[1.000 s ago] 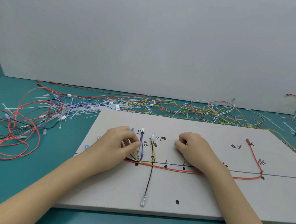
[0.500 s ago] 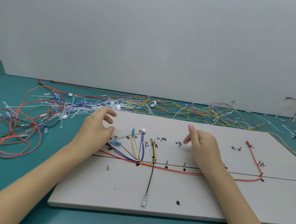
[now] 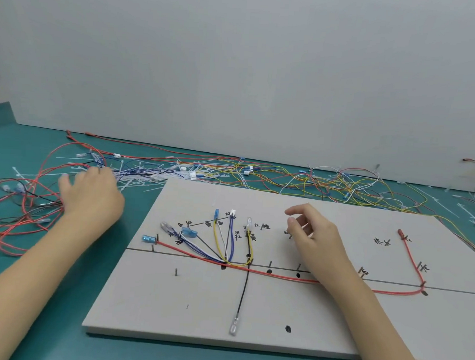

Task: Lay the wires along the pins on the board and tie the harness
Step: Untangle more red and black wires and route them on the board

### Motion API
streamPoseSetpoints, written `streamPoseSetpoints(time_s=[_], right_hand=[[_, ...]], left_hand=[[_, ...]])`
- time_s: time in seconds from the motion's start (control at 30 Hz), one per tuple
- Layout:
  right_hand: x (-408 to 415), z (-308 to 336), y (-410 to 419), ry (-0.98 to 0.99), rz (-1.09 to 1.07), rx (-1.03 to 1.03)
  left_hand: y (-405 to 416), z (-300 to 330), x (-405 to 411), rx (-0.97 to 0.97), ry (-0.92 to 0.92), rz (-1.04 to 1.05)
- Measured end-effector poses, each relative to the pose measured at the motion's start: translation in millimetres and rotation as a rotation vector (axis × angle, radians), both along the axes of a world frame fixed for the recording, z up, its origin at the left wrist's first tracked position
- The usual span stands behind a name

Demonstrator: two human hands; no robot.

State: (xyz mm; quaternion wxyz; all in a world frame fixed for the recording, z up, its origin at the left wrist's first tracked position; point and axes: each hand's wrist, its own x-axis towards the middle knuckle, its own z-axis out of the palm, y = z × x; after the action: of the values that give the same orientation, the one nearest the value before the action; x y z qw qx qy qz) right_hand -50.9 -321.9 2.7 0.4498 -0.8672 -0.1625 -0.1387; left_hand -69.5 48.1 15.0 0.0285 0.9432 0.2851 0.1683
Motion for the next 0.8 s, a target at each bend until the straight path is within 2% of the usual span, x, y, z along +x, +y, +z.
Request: streamPoseSetpoints(time_s=[0.07, 0.2, 0.4, 0.47, 0.63, 0.8], right_hand=[[0.6, -0.7, -0.9, 0.021, -0.011, 0.001], [-0.4, -0.4, -1.6, 0.049, -0.029, 0.004], [-1.2, 0.0, -2.0, 0.076, -0.036, -0.026], [-1.7, 0.2, -2.2, 0.082, -0.036, -0.038], [-2.1, 0.5, -2.0, 0.085, -0.040, -0.052], [-4.4, 1.9, 1.0, 0.072, -0.042, -0.010]], left_hand=[[8.2, -0.8, 0.3, -0.016, 0.095, 0.058], [16.7, -2.4, 2.5, -0.011, 0.045, 0.076], [21.7, -4.7, 2.6, -0.034, 0.065, 0.070], [22.2, -4.9, 2.8, -0.047, 0.007, 0.035], [12.4, -3.7, 6.3, -0.186, -0.260, -0.216], [-32.4, 3.2, 2.0, -0.197, -0.452, -0.560]])
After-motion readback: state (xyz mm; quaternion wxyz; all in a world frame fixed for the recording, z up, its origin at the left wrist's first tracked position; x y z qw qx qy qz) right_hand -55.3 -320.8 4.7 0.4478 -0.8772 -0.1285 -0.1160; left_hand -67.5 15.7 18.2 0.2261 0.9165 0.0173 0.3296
